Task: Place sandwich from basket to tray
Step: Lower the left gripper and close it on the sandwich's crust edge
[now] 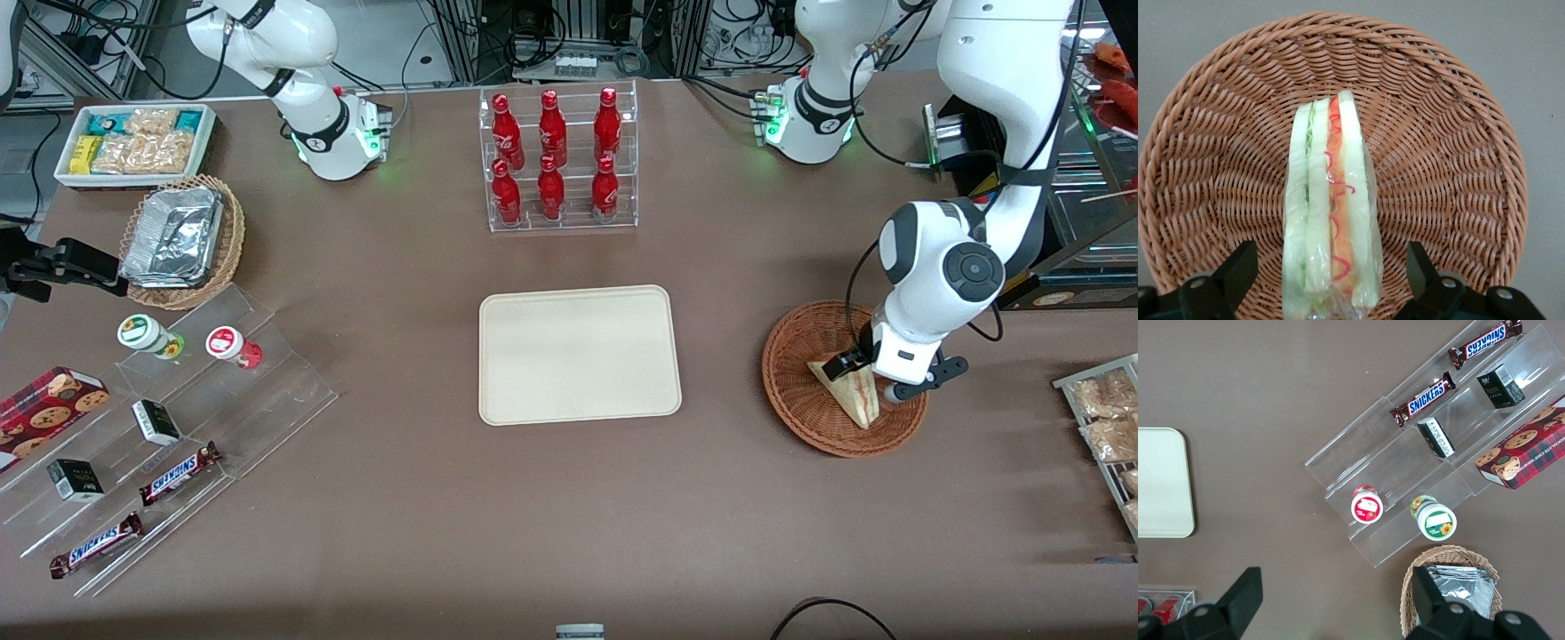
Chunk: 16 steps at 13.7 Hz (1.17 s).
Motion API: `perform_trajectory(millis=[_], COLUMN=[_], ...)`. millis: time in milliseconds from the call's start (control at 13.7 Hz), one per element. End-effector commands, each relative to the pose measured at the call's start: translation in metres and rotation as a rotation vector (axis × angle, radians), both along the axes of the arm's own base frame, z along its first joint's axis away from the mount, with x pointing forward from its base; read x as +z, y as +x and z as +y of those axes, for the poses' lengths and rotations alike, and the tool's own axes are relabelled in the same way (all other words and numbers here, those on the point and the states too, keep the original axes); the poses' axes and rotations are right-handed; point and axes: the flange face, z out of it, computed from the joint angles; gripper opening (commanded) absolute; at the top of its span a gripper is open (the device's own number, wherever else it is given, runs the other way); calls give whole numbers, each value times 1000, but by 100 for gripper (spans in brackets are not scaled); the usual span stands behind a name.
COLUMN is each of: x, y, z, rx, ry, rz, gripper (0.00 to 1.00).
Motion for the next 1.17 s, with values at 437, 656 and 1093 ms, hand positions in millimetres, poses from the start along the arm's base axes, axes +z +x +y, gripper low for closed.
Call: perform_trajectory(millis=[437, 656, 1093], x=[9, 47, 125], y=[6, 14, 27], z=[0, -10, -84], rx=[10, -14, -122], ry=[7, 11, 23], rz=[-24, -6, 42], gripper=[0, 0, 0])
